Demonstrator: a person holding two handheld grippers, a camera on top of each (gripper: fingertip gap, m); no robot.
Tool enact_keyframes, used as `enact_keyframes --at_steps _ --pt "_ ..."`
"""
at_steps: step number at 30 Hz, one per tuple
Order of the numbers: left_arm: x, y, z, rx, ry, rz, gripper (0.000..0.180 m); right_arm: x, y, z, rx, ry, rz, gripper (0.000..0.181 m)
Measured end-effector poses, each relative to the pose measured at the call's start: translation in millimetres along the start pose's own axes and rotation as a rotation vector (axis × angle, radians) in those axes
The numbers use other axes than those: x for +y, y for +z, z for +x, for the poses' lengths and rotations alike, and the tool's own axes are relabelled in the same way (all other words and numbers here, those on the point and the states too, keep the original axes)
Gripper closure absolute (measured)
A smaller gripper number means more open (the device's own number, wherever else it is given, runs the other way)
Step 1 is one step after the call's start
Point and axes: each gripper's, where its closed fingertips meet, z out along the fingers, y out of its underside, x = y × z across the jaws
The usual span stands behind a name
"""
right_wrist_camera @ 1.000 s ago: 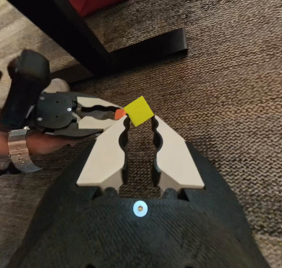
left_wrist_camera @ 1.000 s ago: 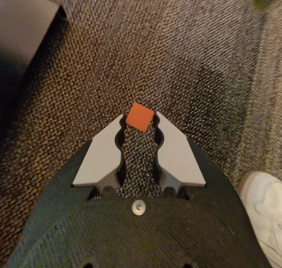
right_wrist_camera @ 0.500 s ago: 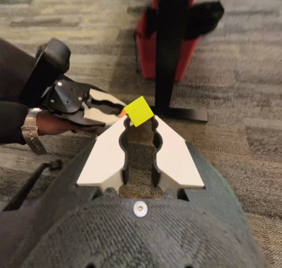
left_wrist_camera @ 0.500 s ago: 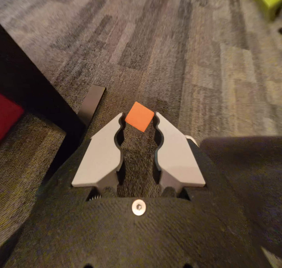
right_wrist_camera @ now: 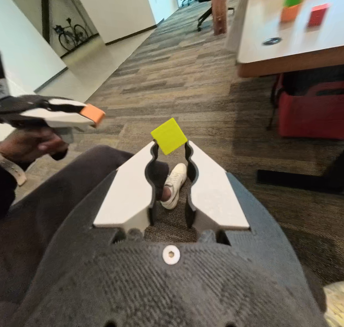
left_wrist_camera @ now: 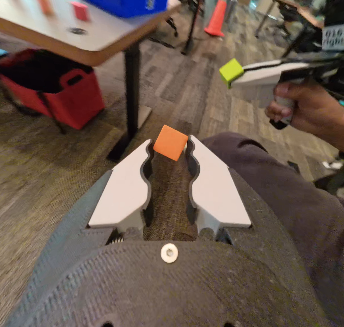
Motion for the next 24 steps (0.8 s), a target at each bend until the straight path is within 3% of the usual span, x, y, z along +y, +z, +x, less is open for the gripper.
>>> enact_keyframes --at_steps 4,8,13,19,24 --pt "38.5 -123.1 -60.7 -0.248 -0.049 0.078 0.146 13.9 62.9 -38.6 -0.062 -0.09 -0.071 0.152" --pt "72.4 -191.3 -89.5 -0.307 -0.202 0.105 0.147 0.0 88.3 -62.5 -0.112 -0.087 -0.033 0.152" --pt "83.0 -199.1 -147.3 -0.418 -0.169 0.062 0.146 6.8 110.0 -56.8 -0.081 -0.128 -0.041 0.152" --pt "69.9 -159.3 -213.3 -0.386 -0.215 0.055 0.147 -12.1 122.7 7.3 0.079 -0.233 -0.087 0.152" --pt "-3.1 -113.4 -234.9 -0.3 -0.164 0.104 0.147 -79.0 93.7 53.3 0.161 -0.227 -0.039 0.152"
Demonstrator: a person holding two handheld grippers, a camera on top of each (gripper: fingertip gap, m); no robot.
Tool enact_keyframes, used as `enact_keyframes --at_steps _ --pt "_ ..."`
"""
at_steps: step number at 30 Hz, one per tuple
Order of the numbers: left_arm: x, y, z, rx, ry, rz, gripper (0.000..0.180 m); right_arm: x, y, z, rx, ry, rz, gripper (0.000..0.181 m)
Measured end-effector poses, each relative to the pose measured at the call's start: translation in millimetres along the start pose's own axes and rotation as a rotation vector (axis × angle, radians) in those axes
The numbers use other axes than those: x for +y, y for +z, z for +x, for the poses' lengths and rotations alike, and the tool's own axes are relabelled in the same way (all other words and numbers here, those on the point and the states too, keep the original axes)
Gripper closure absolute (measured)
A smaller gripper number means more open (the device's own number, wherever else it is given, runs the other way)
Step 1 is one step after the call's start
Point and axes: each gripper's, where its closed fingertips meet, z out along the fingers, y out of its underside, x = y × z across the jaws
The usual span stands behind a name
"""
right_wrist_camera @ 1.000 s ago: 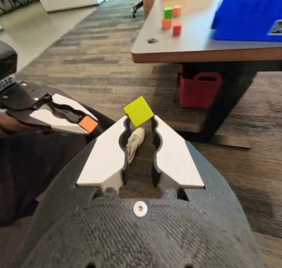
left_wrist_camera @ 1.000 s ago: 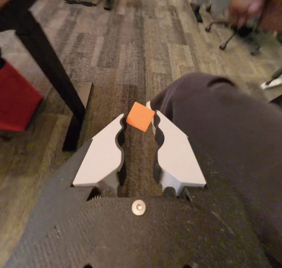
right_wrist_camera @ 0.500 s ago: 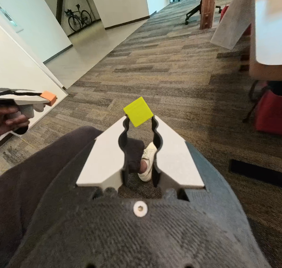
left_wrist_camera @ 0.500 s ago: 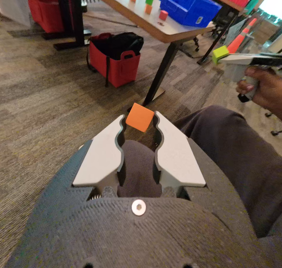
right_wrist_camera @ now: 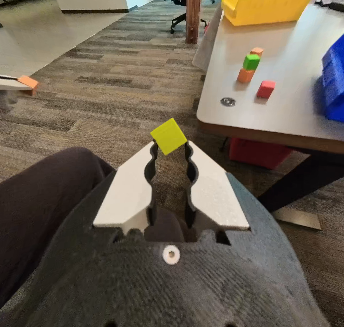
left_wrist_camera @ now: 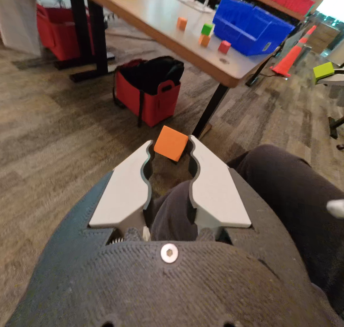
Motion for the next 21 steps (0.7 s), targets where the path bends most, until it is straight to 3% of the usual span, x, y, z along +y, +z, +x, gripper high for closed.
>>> enact_keyframes --at_steps 7,12,18,21 --pt "-87.0 22.2 43.0 0.02 0.114 0.063 0.147 -69.5 -27.4 3.2 -0.03 -0.058 0.125 0.152" --pt "-103.9 13.1 61.5 -0.01 0.122 -0.001 0.147 -71.6 -27.6 -10.6 -0.057 -0.055 0.139 0.152" --pt "-100.6 22.7 93.5 0.127 0.239 -0.058 0.146 -62.8 -9.2 -3.8 0.001 -0.018 0.149 0.152" --pt "-82.6 52.4 101.1 0.205 0.195 -0.125 0.146 -50.5 10.4 -3.3 0.016 0.051 0.144 0.152"
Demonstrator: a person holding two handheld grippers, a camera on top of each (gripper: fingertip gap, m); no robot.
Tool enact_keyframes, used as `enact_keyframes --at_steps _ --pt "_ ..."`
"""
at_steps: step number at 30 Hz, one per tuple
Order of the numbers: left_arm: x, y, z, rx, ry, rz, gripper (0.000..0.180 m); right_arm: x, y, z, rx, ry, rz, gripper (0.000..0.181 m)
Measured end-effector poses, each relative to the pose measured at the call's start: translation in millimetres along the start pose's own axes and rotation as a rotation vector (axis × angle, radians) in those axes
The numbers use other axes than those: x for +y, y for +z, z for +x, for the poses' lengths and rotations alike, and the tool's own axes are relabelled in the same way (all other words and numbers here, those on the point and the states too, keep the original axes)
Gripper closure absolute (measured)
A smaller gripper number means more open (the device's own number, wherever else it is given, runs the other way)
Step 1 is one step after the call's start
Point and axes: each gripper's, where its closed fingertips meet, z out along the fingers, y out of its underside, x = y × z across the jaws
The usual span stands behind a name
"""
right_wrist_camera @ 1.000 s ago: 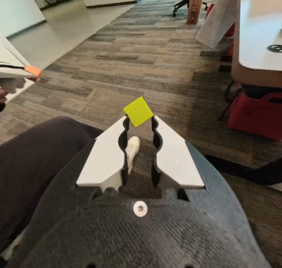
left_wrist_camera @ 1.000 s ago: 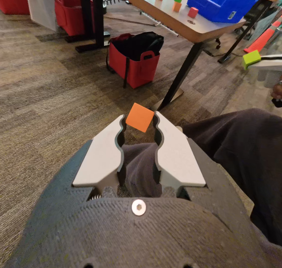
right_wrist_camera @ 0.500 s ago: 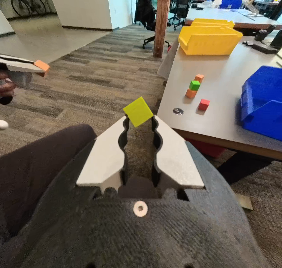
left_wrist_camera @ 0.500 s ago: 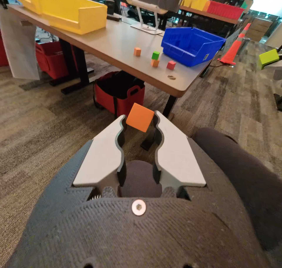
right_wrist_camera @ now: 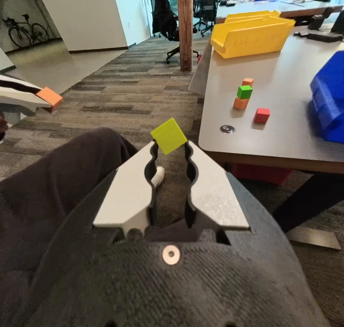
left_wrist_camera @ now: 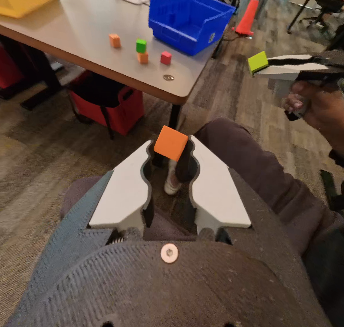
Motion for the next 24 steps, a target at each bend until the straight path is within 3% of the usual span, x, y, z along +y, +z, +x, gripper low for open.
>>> enact_keyframes --at_steps 2,5,9,13,16,24 --pt "12.8 26.6 -6.5 0.027 -0.008 -0.055 0.146 15.7 13.9 4.8 0.049 -0.025 -0.048 0.153" --pt "23.5 58.9 -43.7 -0.021 0.007 -0.088 0.147 41.1 36.6 30.1 0.245 -0.26 -0.163 0.152" --pt "38.2 92.2 -92.4 0.042 -0.127 -0.058 0.147 34.4 79.3 39.6 0.205 -0.219 -0.183 0.152" --pt "30.4 129.0 -135.6 0.145 -0.196 -0.045 0.148 5.2 123.8 77.1 0.278 -0.36 -0.277 0.152" --pt "-3.1 157.2 -161.3 0.179 -0.105 -0.041 0.148 -5.8 147.4 102.2 0.376 -0.46 -0.348 0.152" --pt "-116.6 211.8 -191.1 0.302 0.106 -0.027 0.147 -48.4 155.9 126.0 0.491 -0.374 -0.282 0.152"
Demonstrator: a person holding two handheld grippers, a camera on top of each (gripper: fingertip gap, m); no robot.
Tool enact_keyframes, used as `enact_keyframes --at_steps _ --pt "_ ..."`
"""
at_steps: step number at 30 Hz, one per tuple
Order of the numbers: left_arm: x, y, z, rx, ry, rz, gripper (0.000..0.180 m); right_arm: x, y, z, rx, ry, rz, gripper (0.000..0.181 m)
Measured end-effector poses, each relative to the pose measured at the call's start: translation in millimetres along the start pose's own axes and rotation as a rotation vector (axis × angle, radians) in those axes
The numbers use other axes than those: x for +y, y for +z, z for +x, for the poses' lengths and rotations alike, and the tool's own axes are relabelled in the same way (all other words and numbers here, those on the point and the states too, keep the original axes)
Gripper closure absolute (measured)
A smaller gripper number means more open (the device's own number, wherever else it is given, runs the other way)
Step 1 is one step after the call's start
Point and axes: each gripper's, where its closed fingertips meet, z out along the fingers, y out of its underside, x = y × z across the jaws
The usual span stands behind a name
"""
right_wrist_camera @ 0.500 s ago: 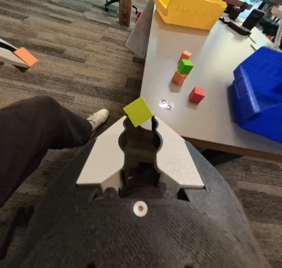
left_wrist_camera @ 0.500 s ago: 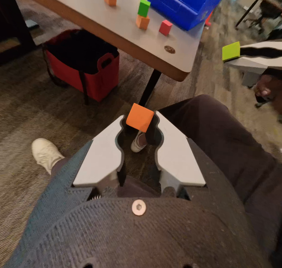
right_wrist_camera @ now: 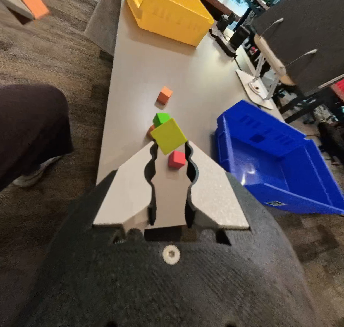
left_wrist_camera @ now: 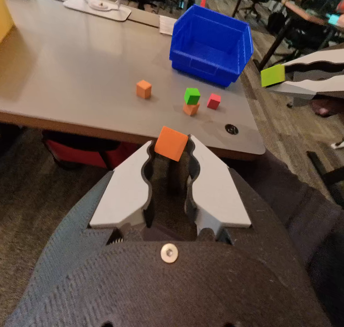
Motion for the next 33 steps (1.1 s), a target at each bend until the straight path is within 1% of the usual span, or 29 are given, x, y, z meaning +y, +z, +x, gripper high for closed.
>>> enact_keyframes --at_steps 3,7,10,12,14,17,20,23,26,29,33 --pt "-40.0 14.4 -16.2 0.014 0.141 -0.016 0.147 -10.7 -4.0 24.5 0.06 0.0 -0.003 0.152" --pt "-87.9 33.2 -21.1 0.062 0.24 0.012 0.147 -36.0 -5.7 43.4 0.079 0.143 0.068 0.152" --pt "-93.4 61.8 -26.7 0.101 0.321 -0.027 0.147 -29.8 6.2 52.3 0.118 0.233 0.056 0.152" --pt "-88.5 80.9 -32.4 0.127 0.349 -0.059 0.147 -29.1 10.4 50.8 0.142 0.31 0.09 0.152" --pt "-79.2 95.7 -38.9 0.159 0.353 -0.093 0.147 -37.1 15.1 36.0 0.126 0.37 0.147 0.152" --pt "-66.3 110.6 -51.1 0.207 0.345 -0.135 0.147 -31.6 27.2 12.8 0.165 0.313 0.042 0.152" --pt "-58.8 119.5 -72.0 0.218 0.365 -0.16 0.147 -43.2 40.0 -14.8 0.158 0.282 0.021 0.152" --pt "-57.1 125.8 -99.9 0.203 0.401 -0.133 0.147 -54.7 64.7 -30.0 0.177 0.269 -0.003 0.152" --pt "-51.4 129.4 -124.1 0.22 0.36 -0.127 0.147 -76.5 91.8 -46.4 0.149 0.338 0.041 0.152" --pt "-43.6 130.8 -139.3 0.243 0.345 -0.153 0.147 -84.7 108.1 -36.6 0.212 0.355 0.044 0.152" --pt "-42.1 138.9 -149.3 0.283 0.217 -0.142 0.147 -78.7 119.4 -2.5 0.25 0.492 0.051 0.152"
